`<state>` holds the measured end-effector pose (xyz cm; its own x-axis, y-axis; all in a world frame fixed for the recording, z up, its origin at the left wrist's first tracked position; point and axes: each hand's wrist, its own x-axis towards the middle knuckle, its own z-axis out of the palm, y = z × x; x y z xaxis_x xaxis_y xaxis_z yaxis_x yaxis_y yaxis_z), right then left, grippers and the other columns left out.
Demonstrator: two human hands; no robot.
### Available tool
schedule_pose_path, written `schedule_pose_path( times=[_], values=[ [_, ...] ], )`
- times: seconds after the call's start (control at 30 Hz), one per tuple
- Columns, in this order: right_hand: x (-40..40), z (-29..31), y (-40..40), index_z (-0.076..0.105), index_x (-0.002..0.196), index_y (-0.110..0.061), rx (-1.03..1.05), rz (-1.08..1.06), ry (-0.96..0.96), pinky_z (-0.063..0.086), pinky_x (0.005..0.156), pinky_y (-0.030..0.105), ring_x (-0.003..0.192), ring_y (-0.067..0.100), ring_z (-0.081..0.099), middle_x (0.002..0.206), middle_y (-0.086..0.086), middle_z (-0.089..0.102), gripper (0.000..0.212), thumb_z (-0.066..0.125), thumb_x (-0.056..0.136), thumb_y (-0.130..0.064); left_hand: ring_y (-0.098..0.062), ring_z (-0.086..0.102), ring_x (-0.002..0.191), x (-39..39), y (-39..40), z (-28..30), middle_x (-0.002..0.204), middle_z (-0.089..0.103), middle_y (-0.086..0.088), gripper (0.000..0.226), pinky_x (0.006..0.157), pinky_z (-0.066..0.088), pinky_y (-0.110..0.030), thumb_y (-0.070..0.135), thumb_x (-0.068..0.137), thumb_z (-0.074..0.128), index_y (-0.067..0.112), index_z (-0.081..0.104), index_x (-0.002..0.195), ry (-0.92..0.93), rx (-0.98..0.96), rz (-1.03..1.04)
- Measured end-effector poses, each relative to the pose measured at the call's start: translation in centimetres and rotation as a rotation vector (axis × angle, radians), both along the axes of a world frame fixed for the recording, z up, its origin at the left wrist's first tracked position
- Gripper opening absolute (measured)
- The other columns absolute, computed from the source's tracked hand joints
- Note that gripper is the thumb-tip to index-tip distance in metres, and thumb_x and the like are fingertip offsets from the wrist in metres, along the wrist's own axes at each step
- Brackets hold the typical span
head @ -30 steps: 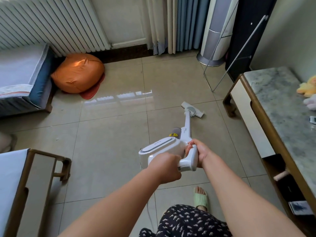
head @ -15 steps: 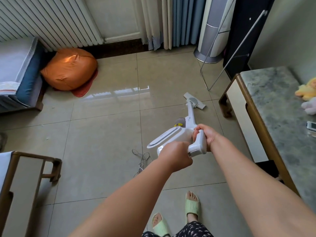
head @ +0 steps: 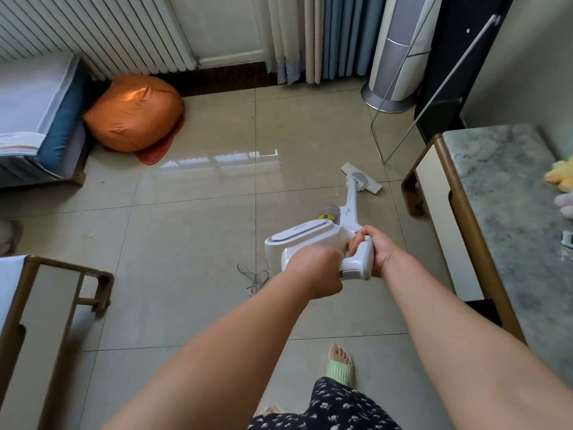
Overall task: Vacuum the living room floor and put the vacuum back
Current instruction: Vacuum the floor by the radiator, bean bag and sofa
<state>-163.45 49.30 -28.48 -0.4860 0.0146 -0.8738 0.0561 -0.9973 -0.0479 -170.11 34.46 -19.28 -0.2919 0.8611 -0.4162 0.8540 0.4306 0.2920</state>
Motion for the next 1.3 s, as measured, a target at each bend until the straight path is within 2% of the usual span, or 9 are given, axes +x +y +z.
schedule_pose_path(
  times=[0.1, 0.23, 0.37, 0.57, 0.7, 0.77, 0.93, 1.07, 1.3],
  values=[
    [-0.3, 0.4, -2.5, 0.036, 0.061, -0.016, -0.022, -0.014, 0.050, 0.042, 0.039, 0.016, 0.033, 0.006, 0.044, 0.046, -0.004, 0.042, 0.023, 0.056, 0.061, -0.004, -0.025, 0.055, 0.074, -0.5, -2.4, 0.3, 0.081, 0.063, -0.003, 0.015, 0.061, 0.042, -0.028, 0.017, 0.080, 0.058, 0.015, 0.065, 0.092, 0.024, -0.018, -0.001],
    [-0.5, 0.4, -6.3, 0.040, 0.050, -0.012, -0.080, -0.007, 0.172, 0.045, 0.040, 0.019, 0.034, 0.008, 0.045, 0.047, -0.004, 0.043, 0.054, 0.074, 0.019, 0.016, -0.024, 0.055, 0.072, -1.1, -6.0, 1.1, 0.075, 0.057, -0.001, 0.012, 0.061, 0.042, -0.027, 0.015, 0.079, 0.057, 0.016, 0.064, 0.089, 0.059, -0.035, -0.030],
    [-0.7, 0.4, -11.1, 0.038, 0.053, -0.014, -0.091, -0.008, 0.182, 0.045, 0.040, 0.020, 0.035, 0.008, 0.044, 0.048, -0.005, 0.042, 0.056, 0.072, 0.021, 0.017, -0.025, 0.054, 0.073, -1.3, -10.8, 1.5, 0.073, 0.055, 0.000, 0.006, 0.062, 0.043, -0.028, 0.015, 0.078, 0.057, 0.019, 0.059, 0.083, 0.060, -0.046, -0.020],
    [-0.5, 0.4, -17.8, 0.036, 0.059, -0.016, -0.113, 0.048, 0.123, 0.044, 0.038, 0.020, 0.034, 0.009, 0.044, 0.047, -0.003, 0.042, 0.038, 0.065, 0.048, 0.006, -0.024, 0.051, 0.071, -0.4, -17.9, 1.4, 0.074, 0.054, 0.000, 0.008, 0.060, 0.037, -0.027, 0.015, 0.079, 0.057, 0.019, 0.060, 0.086, 0.056, -0.064, 0.012],
    [0.0, 0.5, -21.8, 0.041, 0.053, -0.012, -0.173, 0.043, 0.178, 0.044, 0.037, 0.021, 0.033, 0.011, 0.045, 0.047, -0.002, 0.043, 0.057, 0.071, 0.019, 0.021, -0.025, 0.047, 0.071, 0.4, -22.1, 1.7, 0.077, 0.057, -0.002, 0.010, 0.060, 0.033, -0.027, 0.016, 0.079, 0.057, 0.018, 0.060, 0.089, 0.075, -0.070, 0.023],
    [0.4, 0.6, -23.7, 0.043, 0.050, -0.010, -0.186, 0.049, 0.192, 0.044, 0.037, 0.021, 0.033, 0.011, 0.045, 0.046, -0.002, 0.043, 0.056, 0.071, 0.015, 0.023, -0.025, 0.047, 0.071, 0.8, -24.1, 1.8, 0.082, 0.062, -0.004, 0.012, 0.061, 0.033, -0.028, 0.017, 0.080, 0.057, 0.018, 0.061, 0.091, 0.084, -0.075, 0.027],
    [0.7, 1.0, -28.2, 0.043, 0.049, -0.009, -0.171, 0.078, 0.172, 0.046, 0.039, 0.021, 0.034, 0.012, 0.046, 0.047, -0.002, 0.044, 0.051, 0.070, 0.020, 0.022, -0.024, 0.046, 0.071, 1.5, -28.7, 2.6, 0.080, 0.060, -0.003, 0.009, 0.061, 0.033, -0.028, 0.017, 0.080, 0.057, 0.019, 0.059, 0.089, 0.088, -0.068, 0.053],
    [0.5, 1.7, -31.7, 0.043, 0.048, -0.009, -0.158, 0.121, 0.109, 0.045, 0.039, 0.020, 0.034, 0.011, 0.045, 0.046, -0.002, 0.044, 0.020, 0.057, 0.054, 0.004, -0.024, 0.048, 0.071, 2.0, -32.3, 3.2, 0.074, 0.054, 0.002, 0.008, 0.060, 0.033, -0.026, 0.017, 0.078, 0.057, 0.023, 0.055, 0.082, 0.076, -0.070, 0.100],
    [2.6, 1.8, -36.8, 0.041, 0.055, -0.015, -0.219, 0.180, 0.084, 0.045, 0.039, 0.020, 0.035, 0.011, 0.044, 0.048, -0.004, 0.044, 0.018, 0.047, 0.070, -0.007, -0.022, 0.048, 0.072, 4.4, -37.8, 3.0, 0.083, 0.064, 0.000, 0.009, 0.062, 0.034, -0.026, 0.020, 0.080, 0.056, 0.028, 0.050, 0.079, 0.061, -0.074, 0.136]
  ],
)
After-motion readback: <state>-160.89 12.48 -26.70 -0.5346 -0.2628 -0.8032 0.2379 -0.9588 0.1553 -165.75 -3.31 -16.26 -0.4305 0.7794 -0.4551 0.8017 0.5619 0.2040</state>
